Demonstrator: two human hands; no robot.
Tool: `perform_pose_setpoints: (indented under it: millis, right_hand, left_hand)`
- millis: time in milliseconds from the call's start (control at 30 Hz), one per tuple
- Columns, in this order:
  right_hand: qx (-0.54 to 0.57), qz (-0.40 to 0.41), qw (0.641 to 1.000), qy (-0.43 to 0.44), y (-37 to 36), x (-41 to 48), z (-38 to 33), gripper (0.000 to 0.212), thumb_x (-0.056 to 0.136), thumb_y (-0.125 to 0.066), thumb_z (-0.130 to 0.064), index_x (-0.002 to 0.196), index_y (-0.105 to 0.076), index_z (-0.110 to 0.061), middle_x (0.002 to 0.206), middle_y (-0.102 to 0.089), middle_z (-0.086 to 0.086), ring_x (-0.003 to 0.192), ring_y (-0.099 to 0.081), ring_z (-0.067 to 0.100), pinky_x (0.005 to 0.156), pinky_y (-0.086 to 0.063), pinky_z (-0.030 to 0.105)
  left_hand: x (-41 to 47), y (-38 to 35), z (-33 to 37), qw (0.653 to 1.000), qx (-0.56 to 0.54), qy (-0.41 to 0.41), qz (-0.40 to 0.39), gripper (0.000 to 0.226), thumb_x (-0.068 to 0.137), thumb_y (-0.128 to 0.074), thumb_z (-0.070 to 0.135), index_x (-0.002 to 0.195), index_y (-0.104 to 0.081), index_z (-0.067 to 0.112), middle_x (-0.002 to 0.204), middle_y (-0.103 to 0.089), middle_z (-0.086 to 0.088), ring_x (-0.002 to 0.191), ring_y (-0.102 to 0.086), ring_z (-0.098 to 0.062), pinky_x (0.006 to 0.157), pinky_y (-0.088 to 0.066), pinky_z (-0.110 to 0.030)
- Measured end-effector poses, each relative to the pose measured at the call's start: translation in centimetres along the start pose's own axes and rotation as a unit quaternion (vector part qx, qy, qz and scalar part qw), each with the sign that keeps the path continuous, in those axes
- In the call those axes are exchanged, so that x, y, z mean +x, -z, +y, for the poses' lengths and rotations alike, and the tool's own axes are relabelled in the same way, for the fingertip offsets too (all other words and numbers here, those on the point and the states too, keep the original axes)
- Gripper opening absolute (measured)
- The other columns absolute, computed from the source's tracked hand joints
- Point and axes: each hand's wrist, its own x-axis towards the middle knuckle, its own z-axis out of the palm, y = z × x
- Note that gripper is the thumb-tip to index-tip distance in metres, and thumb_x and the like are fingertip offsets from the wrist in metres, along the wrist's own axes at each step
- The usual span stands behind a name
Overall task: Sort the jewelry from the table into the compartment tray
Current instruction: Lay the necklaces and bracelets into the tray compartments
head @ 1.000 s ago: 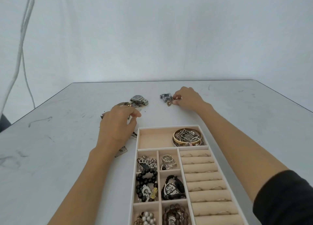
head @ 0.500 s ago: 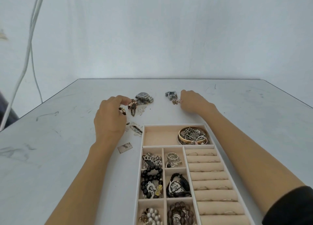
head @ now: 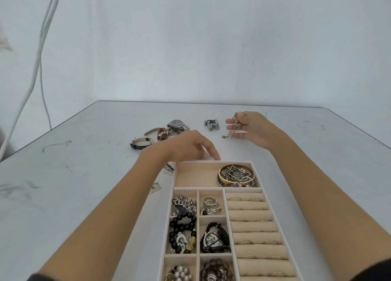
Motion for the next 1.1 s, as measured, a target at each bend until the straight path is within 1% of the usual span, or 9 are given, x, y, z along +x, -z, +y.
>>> perform_pose_setpoints:
  millis: [133, 333, 433, 600, 667, 733, 900, 1000, 1100]
  right_hand:
    - [0.056, -0.017, 0.998, -0.012, 0.4, 0.0, 0.3, 0.022, 0.103, -0.033, -0.012, 0.089, -0.050, -0.011, 0.104, -0.063, 0.010, 0.093, -0.060, 0.025, 0.079, -0.050, 0.038]
    - [0.055, -0.027, 0.998, -0.018, 0.3, 0.1, 0.5, 0.020, 0.103, -0.032, -0.009, 0.094, -0.050, -0.007, 0.103, -0.063, 0.013, 0.092, -0.061, 0.027, 0.079, -0.052, 0.036]
    - [0.057, -0.024, 0.998, -0.024, 0.5, 0.1, 0.7, 0.019, 0.103, -0.032, -0.008, 0.094, -0.049, -0.007, 0.102, -0.063, 0.013, 0.095, -0.061, 0.029, 0.092, -0.048, 0.041]
    - [0.094, -0.019, 0.995, -0.034, 0.4, -0.2, 0.6, 0.022, 0.103, -0.031, -0.007, 0.088, -0.047, -0.009, 0.102, -0.064, 0.016, 0.093, -0.061, 0.030, 0.089, -0.048, 0.039]
    - [0.112, -0.019, 0.993, -0.034, 0.5, -0.3, 0.5, 0.022, 0.102, -0.031, -0.007, 0.088, -0.047, -0.010, 0.102, -0.065, 0.015, 0.092, -0.062, 0.030, 0.086, -0.049, 0.038]
    - [0.138, -0.010, 0.990, -0.036, 0.6, -0.3, 0.5, 0.021, 0.102, -0.031, -0.007, 0.089, -0.047, -0.011, 0.099, -0.065, 0.013, 0.089, -0.064, 0.027, 0.081, -0.049, 0.035]
    - [0.244, 0.025, 0.969, -0.042, 0.4, -0.2, 0.5, 0.021, 0.100, -0.038, -0.011, 0.081, -0.048, -0.012, 0.071, -0.051, 0.003, 0.056, -0.047, 0.016, 0.066, -0.051, 0.032]
    - [0.300, 0.035, 0.953, -0.036, 0.4, -0.3, 0.2, 0.021, 0.096, -0.043, -0.011, 0.075, -0.045, -0.012, 0.063, -0.039, 0.001, 0.048, -0.030, 0.014, 0.046, -0.039, 0.022]
    - [0.301, 0.024, 0.953, -0.031, 0.3, -0.4, -0.2, 0.020, 0.094, -0.053, -0.023, 0.078, -0.049, -0.012, 0.053, -0.034, -0.003, 0.044, -0.025, 0.011, 0.039, -0.027, 0.019]
  left_hand:
    - [1.3, 0.1, 1.2, 0.998, 0.016, 0.002, -0.056, 0.033, 0.085, -0.056, -0.002, 0.095, -0.073, 0.024, 0.081, -0.068, 0.008, 0.078, -0.063, -0.006, 0.087, -0.049, -0.025]
    - [1.7, 0.3, 0.5, 0.998, -0.005, -0.014, -0.064, 0.031, 0.081, -0.063, -0.006, 0.092, -0.073, 0.021, 0.076, -0.069, 0.009, 0.066, -0.061, 0.007, 0.079, -0.049, -0.016]
    - [1.2, 1.2, -0.1, 0.997, 0.017, -0.011, -0.074, 0.030, 0.080, -0.065, -0.006, 0.089, -0.073, 0.021, 0.080, -0.072, 0.002, 0.071, -0.064, 0.001, 0.083, -0.051, -0.018]
    - [-1.0, 2.6, -2.3, 0.997, 0.010, 0.008, -0.072, 0.038, 0.081, -0.060, -0.011, 0.081, -0.071, 0.026, 0.086, -0.073, -0.005, 0.075, -0.066, -0.007, 0.077, -0.053, -0.021]
    - [-1.8, 2.6, -3.3, 0.998, -0.008, 0.019, -0.054, 0.043, 0.079, -0.061, -0.014, 0.080, -0.072, 0.027, 0.088, -0.074, -0.006, 0.077, -0.067, -0.011, 0.075, -0.054, -0.024]
    - [-2.2, 2.5, -3.8, 0.999, -0.018, 0.021, -0.024, 0.044, 0.076, -0.064, -0.014, 0.078, -0.073, 0.029, 0.085, -0.075, 0.000, 0.075, -0.067, -0.008, 0.069, -0.052, -0.018]
    - [-2.7, 1.9, -4.1, 0.999, -0.032, 0.009, 0.028, 0.039, 0.076, -0.067, -0.011, 0.082, -0.073, 0.026, 0.081, -0.073, 0.005, 0.073, -0.065, -0.002, 0.064, -0.050, -0.013]
    - [-2.8, 1.6, -4.1, 0.998, -0.021, 0.003, 0.054, 0.038, 0.078, -0.066, -0.009, 0.085, -0.072, 0.028, 0.083, -0.072, 0.006, 0.075, -0.064, 0.002, 0.065, -0.050, -0.012]
    - [-2.9, 1.2, -4.2, 0.996, -0.034, 0.001, 0.082, 0.038, 0.080, -0.064, -0.009, 0.085, -0.070, 0.028, 0.083, -0.071, 0.005, 0.075, -0.064, 0.003, 0.067, -0.052, -0.015]
